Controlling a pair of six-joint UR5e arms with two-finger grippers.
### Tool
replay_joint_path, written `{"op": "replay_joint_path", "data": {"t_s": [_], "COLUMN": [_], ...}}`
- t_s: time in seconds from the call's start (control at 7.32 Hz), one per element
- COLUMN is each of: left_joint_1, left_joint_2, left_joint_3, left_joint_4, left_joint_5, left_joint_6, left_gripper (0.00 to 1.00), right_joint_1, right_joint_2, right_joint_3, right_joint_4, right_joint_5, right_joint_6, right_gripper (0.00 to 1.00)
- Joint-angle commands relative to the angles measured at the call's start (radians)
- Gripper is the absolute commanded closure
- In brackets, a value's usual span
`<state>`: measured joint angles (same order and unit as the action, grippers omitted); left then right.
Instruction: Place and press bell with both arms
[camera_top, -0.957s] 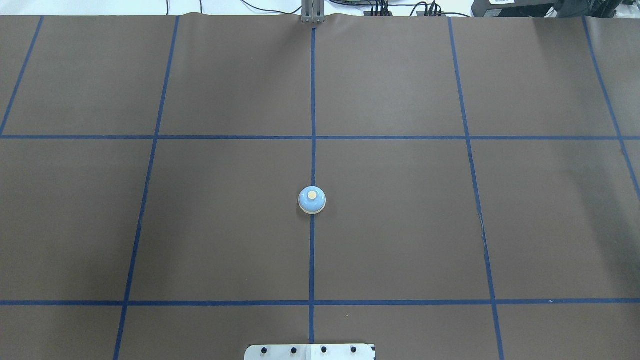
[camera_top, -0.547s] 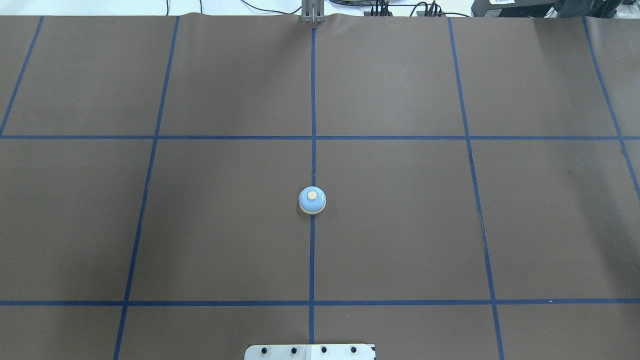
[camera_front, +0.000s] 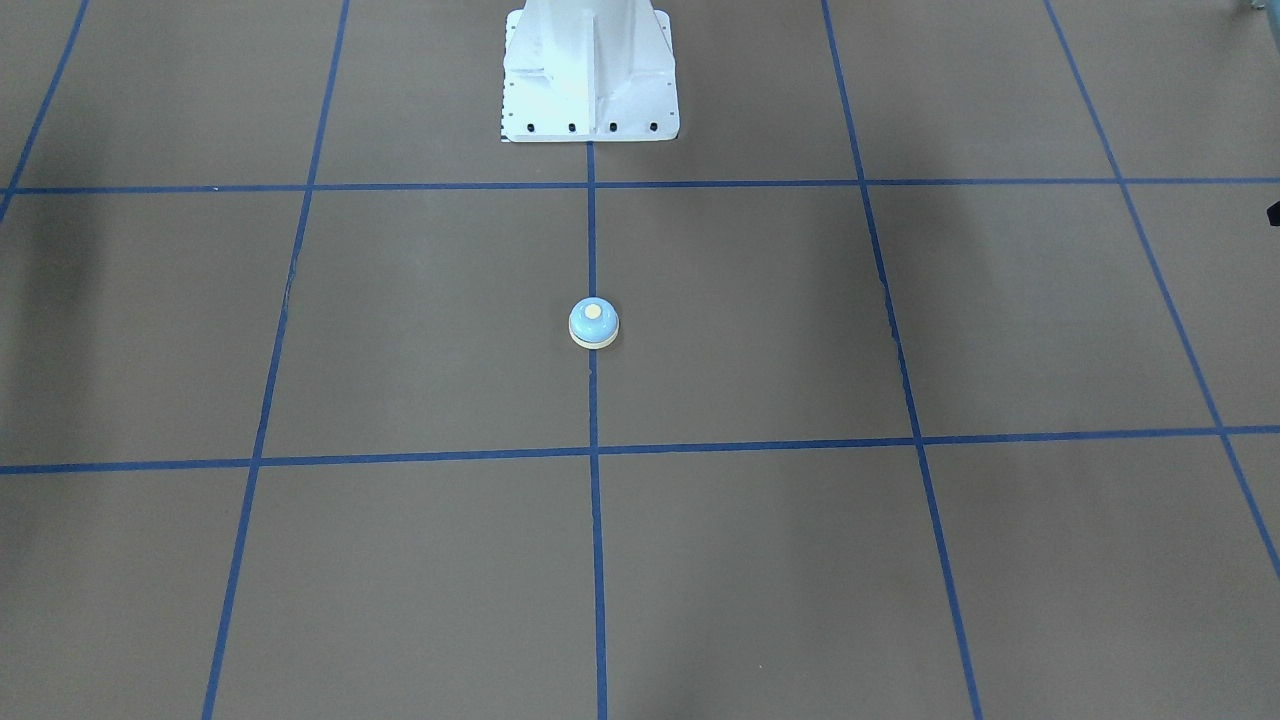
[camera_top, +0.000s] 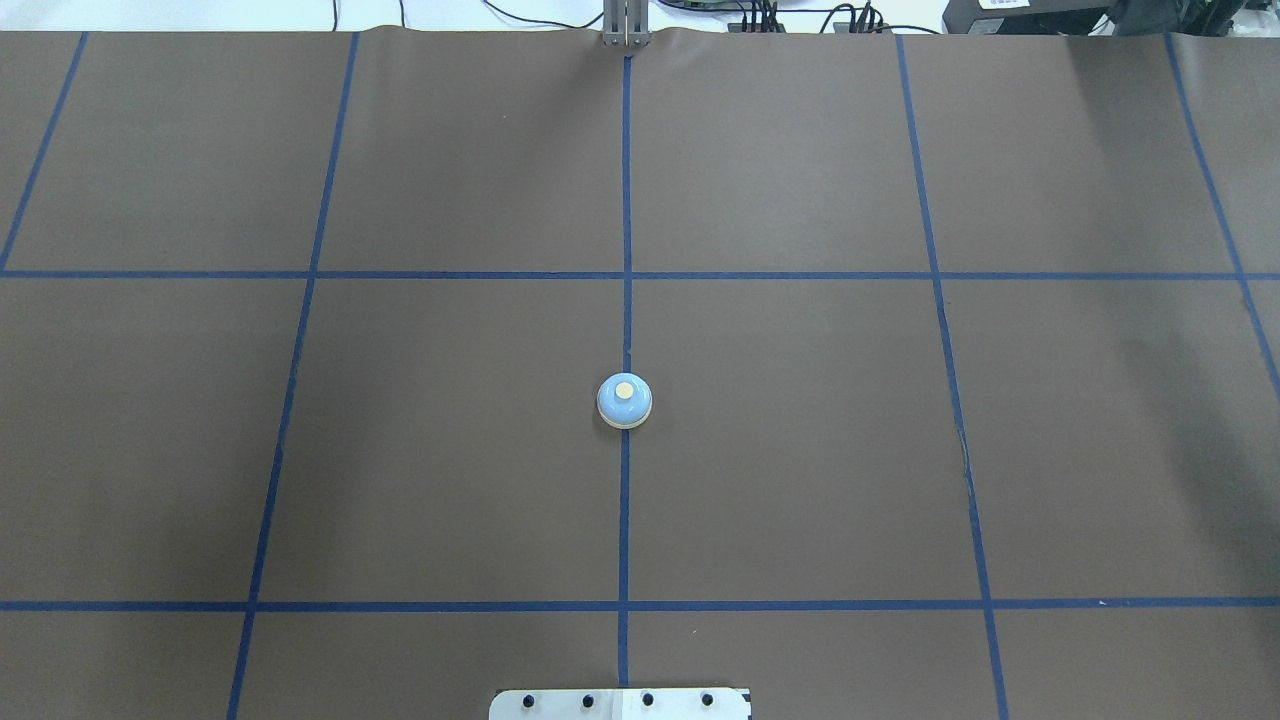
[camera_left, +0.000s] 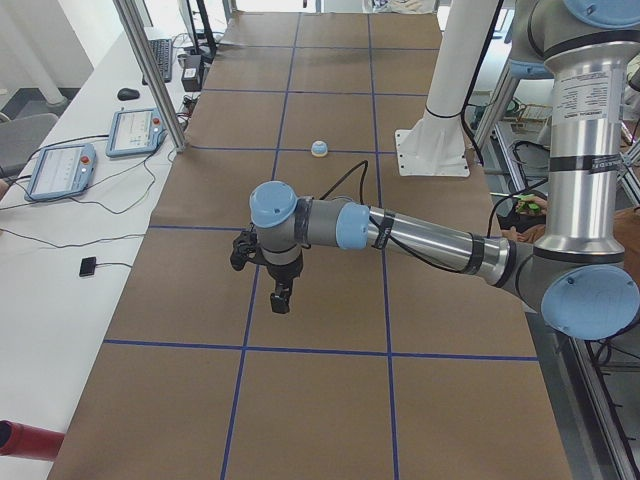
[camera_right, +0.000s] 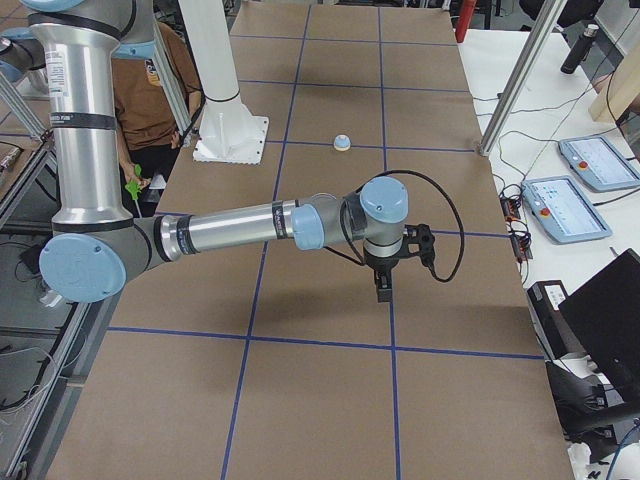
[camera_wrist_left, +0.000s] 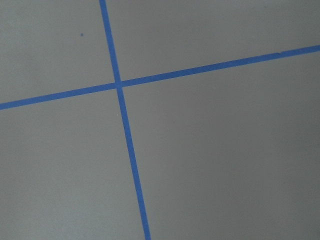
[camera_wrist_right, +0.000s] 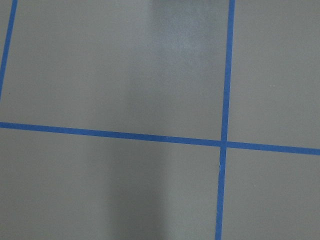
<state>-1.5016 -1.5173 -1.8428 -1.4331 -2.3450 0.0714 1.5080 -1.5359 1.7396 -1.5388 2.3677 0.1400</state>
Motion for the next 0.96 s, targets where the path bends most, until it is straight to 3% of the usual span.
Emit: {"op": "replay_joint_path", "data": {"t_s": [0.0, 0.41, 0.82], "left_joint_1": [-0.022, -0.02, -0.019], "left_joint_2": [0.005, -0.007, -0.018], "left_joint_3": [0.027, 0.014, -0.003], "left_joint_4": [-0.047, -0.049, -0.05], "left_joint_5": [-0.002, -0.045, -0.045], "left_joint_6": [0.007, 0.004, -0.005], "left_gripper": [0.0, 0.0, 0.0], "right_joint_1": [-0.003, -0.003, -0.005], "right_joint_2": [0.02, 0.028, 0.025], "right_joint_3": [-0.003, -0.009, -0.009], "right_joint_4": [-0.004, 0.07, 0.075], "right_joint_5": [-0.013, -0.008, -0.004], "right_joint_6": [0.0, -0.01, 0.0], "right_gripper": [0.0, 0.0, 0.0]}}
